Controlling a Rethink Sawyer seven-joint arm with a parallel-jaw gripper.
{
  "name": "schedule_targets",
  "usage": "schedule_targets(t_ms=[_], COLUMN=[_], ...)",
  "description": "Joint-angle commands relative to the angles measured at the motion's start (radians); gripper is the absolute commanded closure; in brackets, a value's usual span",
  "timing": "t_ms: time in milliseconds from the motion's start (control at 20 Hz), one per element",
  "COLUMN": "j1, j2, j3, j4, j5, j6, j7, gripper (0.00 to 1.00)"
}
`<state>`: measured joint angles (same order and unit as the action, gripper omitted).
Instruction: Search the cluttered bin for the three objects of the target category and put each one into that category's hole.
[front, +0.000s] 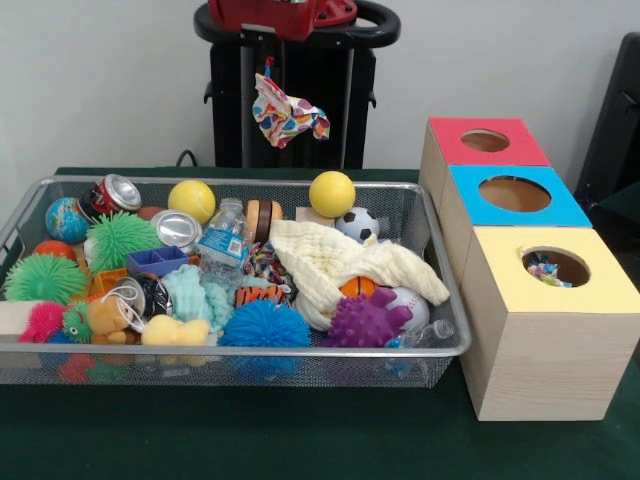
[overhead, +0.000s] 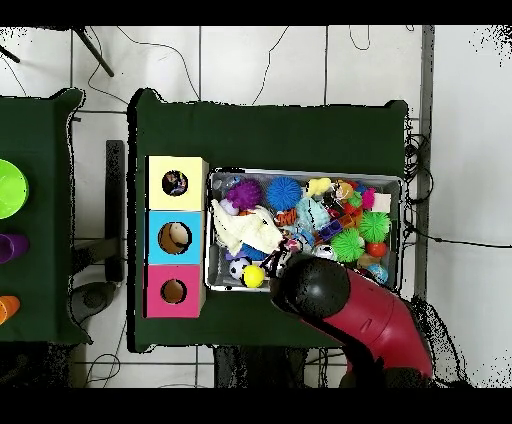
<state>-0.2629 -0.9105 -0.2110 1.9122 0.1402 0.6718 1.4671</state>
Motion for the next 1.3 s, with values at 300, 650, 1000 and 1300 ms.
schedule_targets(t_ms=[300, 650, 1000, 1300], j1=[0.002, 0.014, 0.035, 0.04], j2=[0.025, 0.025, 0.019, 0.035], j3=[0.028, 0.003, -0.005, -0.011], j4=[0.158, 0.143, 0.166, 0.159], j5=[0.093, 0.116, 0.142, 0.159], j6=[-0.124, -0.093, -0.108, -0.113], j7=[0.291, 0.325, 0.36, 0.383], gripper=[1.0, 1.0, 1.0, 1.0])
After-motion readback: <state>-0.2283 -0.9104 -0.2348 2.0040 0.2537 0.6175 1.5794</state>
